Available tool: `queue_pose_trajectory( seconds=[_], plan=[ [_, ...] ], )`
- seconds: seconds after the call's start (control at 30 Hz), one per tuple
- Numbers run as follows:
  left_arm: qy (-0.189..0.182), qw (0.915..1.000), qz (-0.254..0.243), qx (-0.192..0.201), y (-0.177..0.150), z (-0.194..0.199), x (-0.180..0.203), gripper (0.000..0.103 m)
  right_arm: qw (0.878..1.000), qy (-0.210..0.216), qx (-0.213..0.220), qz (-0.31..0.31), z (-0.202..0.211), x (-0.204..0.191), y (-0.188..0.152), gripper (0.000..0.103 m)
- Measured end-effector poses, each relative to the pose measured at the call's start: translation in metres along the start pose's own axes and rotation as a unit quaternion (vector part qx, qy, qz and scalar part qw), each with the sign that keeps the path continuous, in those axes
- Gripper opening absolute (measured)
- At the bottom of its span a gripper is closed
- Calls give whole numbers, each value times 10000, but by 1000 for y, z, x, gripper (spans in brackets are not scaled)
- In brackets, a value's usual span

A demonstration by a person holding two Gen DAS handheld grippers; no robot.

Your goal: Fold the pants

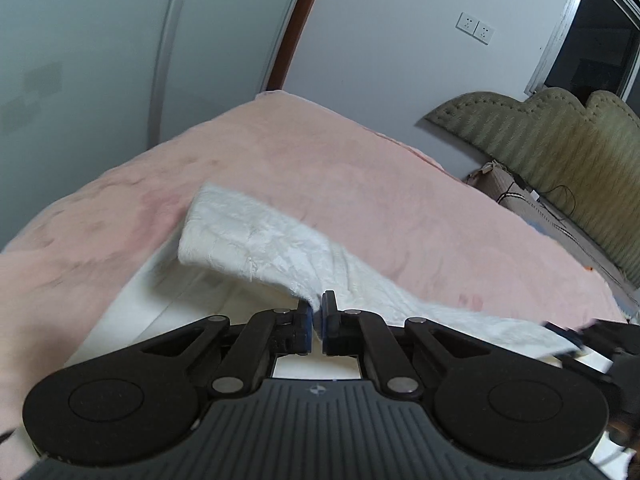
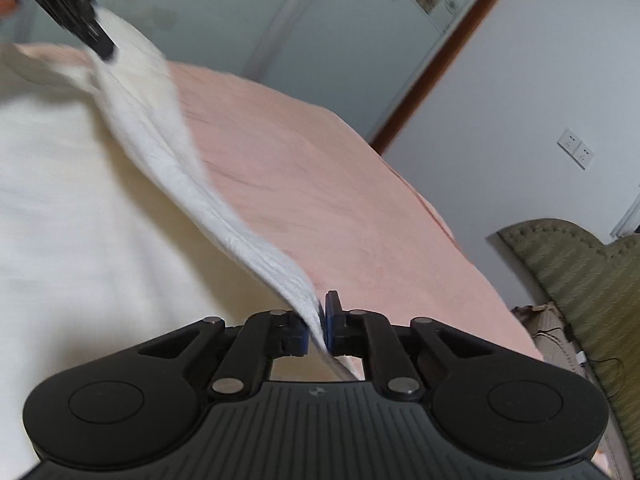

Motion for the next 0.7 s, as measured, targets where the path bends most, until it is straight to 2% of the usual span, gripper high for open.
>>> queue_pose_trajectory(
  seconds=[0.17,0.27,0.33,0.47,0.6,0.7],
  plan=[
    [18,10000,74,-41,-27,38,-27,6,9973,664,81,-302,83,-64,-2,7],
    [97,9999,40,-6,-42,59,-37,6,9957,871,70,-302,110,-102,-11,7],
    [129,9999,0,-108,-54,64,-45,6,9943,974,40,-422,115,-120,-19,7],
    [282,9974,159,-649,-88,55,-64,7,9940,847,-57,-684,108,-135,-37,7],
    [311,9984,172,-448,-87,71,-63,7,9945,581,29,-873,109,-139,-38,7],
    [365,9986,-13,-386,-86,74,-60,9,9915,570,78,-1164,105,-141,-45,7]
  ],
)
Point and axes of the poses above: each gripper's, at about its wrist camera, not at the fingertips, and z roughly against the way its jaws point, x to its right, y to its top, the point moved 10 cm from there along -z, roughly the way its jaws point, and after that the axes turned 4 degrees about -z, right-handed, at the moved point
